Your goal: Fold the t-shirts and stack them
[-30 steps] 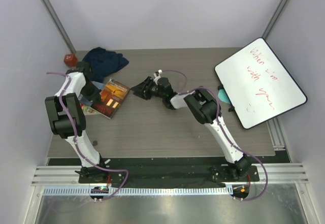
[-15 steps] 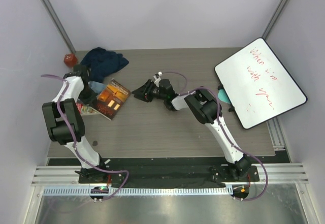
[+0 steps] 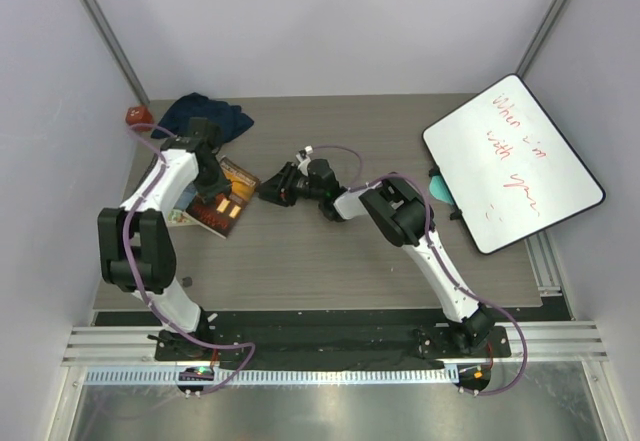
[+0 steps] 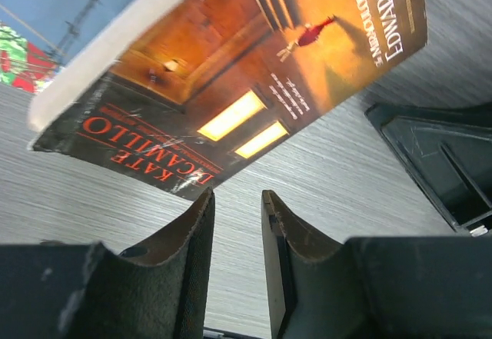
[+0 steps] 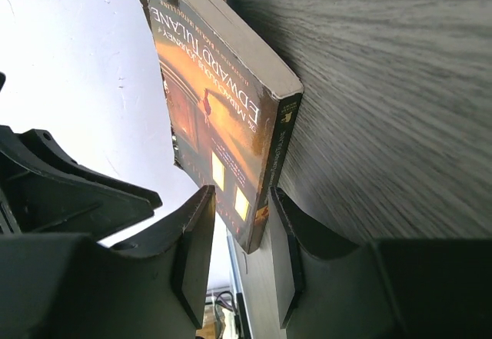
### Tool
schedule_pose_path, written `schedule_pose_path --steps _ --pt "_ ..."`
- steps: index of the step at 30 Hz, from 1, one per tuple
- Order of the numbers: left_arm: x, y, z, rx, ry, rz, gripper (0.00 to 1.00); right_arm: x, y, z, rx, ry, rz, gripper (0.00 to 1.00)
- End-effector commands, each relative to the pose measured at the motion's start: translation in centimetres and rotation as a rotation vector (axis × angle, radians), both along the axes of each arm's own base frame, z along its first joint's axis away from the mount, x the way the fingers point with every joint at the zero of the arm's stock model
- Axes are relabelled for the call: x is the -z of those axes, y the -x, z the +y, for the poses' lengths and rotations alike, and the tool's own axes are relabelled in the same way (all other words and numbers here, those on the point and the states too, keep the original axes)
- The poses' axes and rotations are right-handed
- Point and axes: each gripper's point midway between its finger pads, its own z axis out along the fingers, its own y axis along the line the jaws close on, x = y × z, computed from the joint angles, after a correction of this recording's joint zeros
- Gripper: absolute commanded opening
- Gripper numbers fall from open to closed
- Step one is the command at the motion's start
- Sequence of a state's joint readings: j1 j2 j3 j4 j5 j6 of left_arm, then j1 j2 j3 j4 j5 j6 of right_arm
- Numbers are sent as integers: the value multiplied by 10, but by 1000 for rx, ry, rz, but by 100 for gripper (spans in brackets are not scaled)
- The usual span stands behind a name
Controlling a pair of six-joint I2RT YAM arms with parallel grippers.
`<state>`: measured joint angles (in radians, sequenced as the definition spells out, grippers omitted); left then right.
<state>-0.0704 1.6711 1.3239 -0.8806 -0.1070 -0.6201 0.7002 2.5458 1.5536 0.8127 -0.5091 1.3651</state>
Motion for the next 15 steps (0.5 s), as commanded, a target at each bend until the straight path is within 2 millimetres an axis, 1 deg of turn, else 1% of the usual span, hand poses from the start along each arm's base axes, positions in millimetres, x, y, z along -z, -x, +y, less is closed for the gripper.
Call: schedule_pose_path --steps 1,2,3,5,9,11,12,13,14,15 --pt "5 -6 -12 48 -9 19 32 6 4 1 -17 19 22 40" --pt "8 -4 -14 60 -14 30 32 9 5 2 -19 18 28 40" --pt "12 -3 -15 68 -25 41 32 6 4 3 -22 4 24 40" --pt "20 1 -22 94 -40 67 32 11 4 4 -18 -14 50 40" --pt "28 6 -30 123 -55 87 33 7 1 8 -29 -43 50 38" --pt "32 8 -33 134 -57 99 33 11 1 2 -22 -27 47 38" --pt "33 9 -34 146 -60 104 33 8 1 -1 -17 -24 42 38" --pt "34 9 -36 155 -63 106 33 8 -6 -10 4 -18 41 38" --pt "36 9 -37 159 -66 115 33 19 -3 -19 19 1 66 38" --pt "37 10 -39 168 -72 120 33 10 -7 -25 32 -18 53 38"
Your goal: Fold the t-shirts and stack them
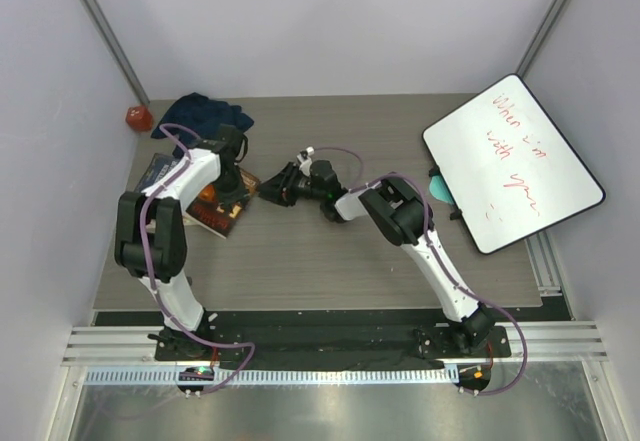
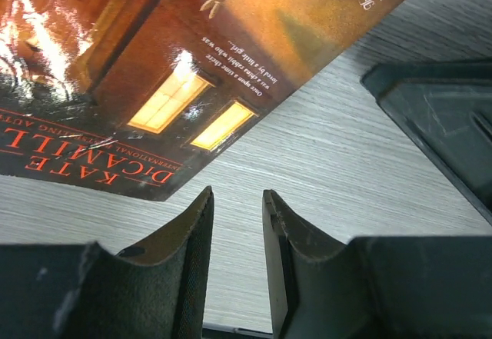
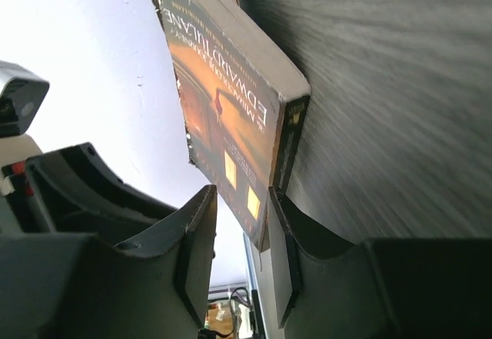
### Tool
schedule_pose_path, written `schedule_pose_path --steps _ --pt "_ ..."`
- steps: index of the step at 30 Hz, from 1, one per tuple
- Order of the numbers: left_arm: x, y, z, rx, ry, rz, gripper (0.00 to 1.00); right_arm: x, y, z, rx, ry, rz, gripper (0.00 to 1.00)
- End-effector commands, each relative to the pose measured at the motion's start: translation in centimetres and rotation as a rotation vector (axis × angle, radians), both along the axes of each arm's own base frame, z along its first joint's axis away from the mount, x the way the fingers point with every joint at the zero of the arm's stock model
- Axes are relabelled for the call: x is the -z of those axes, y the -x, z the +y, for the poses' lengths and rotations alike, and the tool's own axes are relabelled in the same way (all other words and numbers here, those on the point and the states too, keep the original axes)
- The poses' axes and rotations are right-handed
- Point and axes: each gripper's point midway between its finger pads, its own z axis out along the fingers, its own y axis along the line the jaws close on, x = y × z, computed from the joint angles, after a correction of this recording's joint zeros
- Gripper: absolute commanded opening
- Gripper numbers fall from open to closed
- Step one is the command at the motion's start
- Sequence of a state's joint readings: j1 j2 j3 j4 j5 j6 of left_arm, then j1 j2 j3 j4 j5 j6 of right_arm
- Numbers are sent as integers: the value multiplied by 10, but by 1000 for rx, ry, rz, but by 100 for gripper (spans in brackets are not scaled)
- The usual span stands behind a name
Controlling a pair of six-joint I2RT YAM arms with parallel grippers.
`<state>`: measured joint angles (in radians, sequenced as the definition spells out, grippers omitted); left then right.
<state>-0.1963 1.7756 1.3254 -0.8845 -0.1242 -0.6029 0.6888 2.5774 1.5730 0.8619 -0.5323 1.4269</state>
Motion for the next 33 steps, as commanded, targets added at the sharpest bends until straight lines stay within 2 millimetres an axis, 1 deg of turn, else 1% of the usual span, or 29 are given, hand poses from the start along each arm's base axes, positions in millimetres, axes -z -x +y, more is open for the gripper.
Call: schedule_pose_path --steps 1,2,3,4,5,6,7,8,9,10,11,12,14,15,16,17,19,22,23,24,26,33 --pt "5 -1 -1 35 -46 12 32 11 -11 -37 64 26 29 37" --pt "10 -2 -1 39 -54 23 26 18 -8 -47 77 29 43 37" --pt "12 -2 -2 42 -64 28 21 16 -12 -57 97 20 49 37" --pt "14 -5 -4 32 -67 29 16 9 -18 -68 121 9 42 36" --pt "19 -5 -5 29 -68 40 10 11 -17 -79 136 14 48 36" --pt "23 -8 -8 31 -66 37 8 10 -17 -85 143 17 44 36" --pt "23 -13 -11 23 -61 27 3 3 -21 -94 161 13 35 36" --pt "24 -18 -14 23 -58 17 0 7 -17 -100 165 23 45 36" --pt "30 -19 -17 25 -61 28 0 5 -16 -104 168 24 42 35" --pt "29 -26 -21 22 -56 13 0 -1 -17 -108 172 18 33 35" --pt "31 -29 -21 20 -70 13 0 1 -14 -112 171 20 37 36" --pt "36 -30 -24 27 -87 20 0 1 -13 -114 173 20 38 35" --pt "37 -36 -30 36 -114 9 0 0 -10 -116 170 15 36 35" --pt "42 -37 -30 37 -131 19 0 1 -9 -116 167 14 41 35" --pt "41 -39 -32 39 -141 10 0 0 -8 -116 167 7 44 35" --pt "42 -38 -34 39 -159 11 0 0 -8 -116 168 -5 42 35" --pt "45 -39 -29 27 -203 6 0 0 -7 -116 169 -23 49 35" --pt "51 -36 -24 11 -242 22 0 -2 -6 -116 166 -70 63 35" --pt "53 -33 -21 8 -258 36 0 -8 -7 -116 163 -95 47 35" --pt "54 -32 -18 -1 -273 41 0 -6 -6 -116 163 -108 65 34" --pt "55 -30 -11 -13 -312 55 0 -10 -8 -117 162 -129 55 34" --pt "51 -31 2 -43 -398 68 0 -15 -10 -119 156 -145 52 34"
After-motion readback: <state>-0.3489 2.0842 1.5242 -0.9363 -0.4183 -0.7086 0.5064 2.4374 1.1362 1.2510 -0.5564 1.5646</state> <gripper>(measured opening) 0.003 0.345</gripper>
